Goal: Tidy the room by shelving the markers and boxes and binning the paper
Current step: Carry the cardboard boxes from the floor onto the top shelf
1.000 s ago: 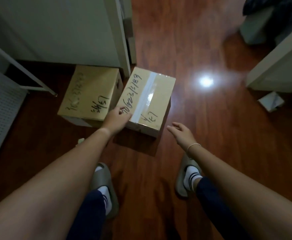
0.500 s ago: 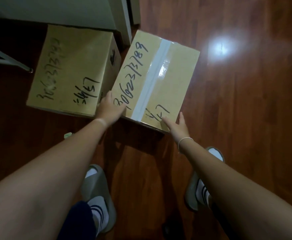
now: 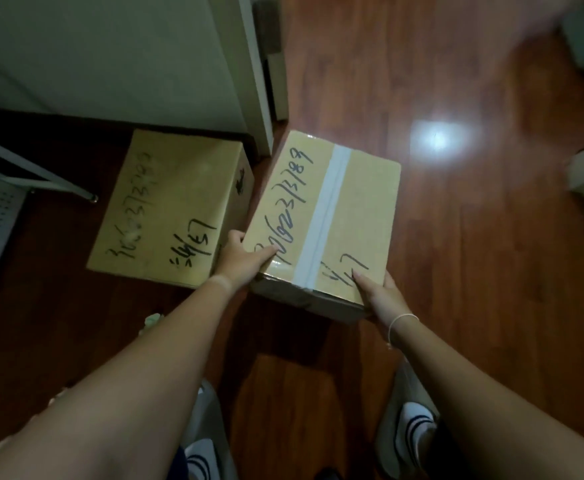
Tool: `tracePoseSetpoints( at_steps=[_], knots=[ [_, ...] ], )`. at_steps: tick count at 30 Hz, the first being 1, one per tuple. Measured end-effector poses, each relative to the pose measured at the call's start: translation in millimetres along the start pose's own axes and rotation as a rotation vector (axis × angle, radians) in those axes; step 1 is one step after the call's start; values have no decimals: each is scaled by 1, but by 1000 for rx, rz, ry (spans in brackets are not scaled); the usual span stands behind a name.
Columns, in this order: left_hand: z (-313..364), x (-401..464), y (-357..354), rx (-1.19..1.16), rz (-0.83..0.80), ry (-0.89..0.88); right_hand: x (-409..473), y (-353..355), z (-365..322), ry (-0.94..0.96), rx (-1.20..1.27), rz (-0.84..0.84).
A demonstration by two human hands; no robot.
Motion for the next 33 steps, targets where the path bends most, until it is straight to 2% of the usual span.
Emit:
tracePoseSetpoints(
  at_steps=[6, 14, 19, 25, 33],
  knots=[
    [68, -67, 17, -73, -46, -109, -69, 38, -62, 89, 61, -14],
    [176, -207, 81, -280, 35, -361, -217, 77, -178, 404, 90, -5],
    [228, -313, 148, -365, 130, -532, -327, 77, -239, 620, 128, -59],
    [242, -421, 252, -488, 276, -702, -430, 24, -287, 776, 172, -206],
    [231, -578, 412, -463, 593, -920, -568, -112, -336, 861, 247, -625]
  ],
)
Point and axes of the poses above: each hand's wrist, its own x-axis towards the middle knuckle, its own y-axis out of the back of the hand, z = x × y, the point moved 9 cm from there along x, towards the middle knuckle, and after that the axes turned 13 degrees about -x, right-handed, at the moved point
